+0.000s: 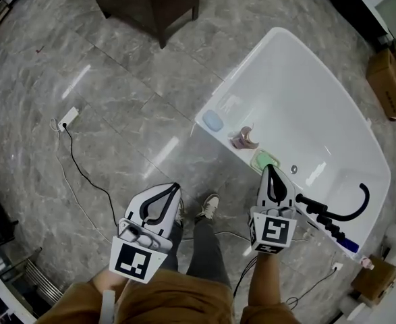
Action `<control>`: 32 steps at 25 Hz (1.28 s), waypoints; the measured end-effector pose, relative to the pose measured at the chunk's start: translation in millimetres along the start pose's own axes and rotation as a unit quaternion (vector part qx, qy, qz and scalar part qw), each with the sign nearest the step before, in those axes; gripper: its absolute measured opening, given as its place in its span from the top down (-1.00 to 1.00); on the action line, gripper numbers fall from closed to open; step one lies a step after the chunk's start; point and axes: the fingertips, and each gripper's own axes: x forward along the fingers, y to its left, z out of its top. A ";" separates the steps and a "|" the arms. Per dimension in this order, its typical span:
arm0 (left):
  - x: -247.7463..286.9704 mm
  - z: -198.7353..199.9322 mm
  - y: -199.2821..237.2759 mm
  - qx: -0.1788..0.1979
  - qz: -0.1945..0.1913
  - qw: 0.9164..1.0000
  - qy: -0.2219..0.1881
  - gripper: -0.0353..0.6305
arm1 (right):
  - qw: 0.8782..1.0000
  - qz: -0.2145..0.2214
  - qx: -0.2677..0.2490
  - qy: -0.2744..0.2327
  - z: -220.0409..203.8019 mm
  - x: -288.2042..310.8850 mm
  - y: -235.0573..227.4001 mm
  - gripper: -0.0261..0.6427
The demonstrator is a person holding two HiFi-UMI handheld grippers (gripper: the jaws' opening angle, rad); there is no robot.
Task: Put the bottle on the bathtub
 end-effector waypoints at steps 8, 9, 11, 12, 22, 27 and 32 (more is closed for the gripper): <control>-12.1 31.9 -9.1 0.020 -0.008 0.999 -0.026 0.87 | 1.000 -0.013 -0.005 -0.023 38.9 -24.5 -12.3 0.91; -13.2 35.0 -10.6 0.022 -0.009 0.999 -0.029 0.87 | 1.000 -0.014 -0.005 -0.025 43.8 -27.8 -13.6 0.91; -15.6 41.7 -13.5 0.024 -0.010 0.999 -0.035 0.87 | 1.000 -0.015 -0.002 -0.028 52.5 -35.6 -15.8 0.91; -17.3 45.7 -15.0 0.027 -0.011 0.999 -0.039 0.88 | 0.999 -0.014 -0.001 -0.029 56.9 -40.3 -16.3 0.91; -30.3 92.8 -25.0 0.050 -0.014 0.996 -0.077 0.87 | 0.997 -0.016 0.004 -0.078 128.2 -93.0 -29.7 0.91; -32.7 105.8 -34.1 0.040 -0.003 0.996 -0.084 0.87 | 0.994 -0.018 0.004 -0.106 156.2 -115.7 -47.2 0.91; -36.6 115.2 -42.6 0.018 0.010 0.996 -0.089 0.87 | 0.994 -0.007 0.001 -0.105 165.1 -140.3 -48.1 0.91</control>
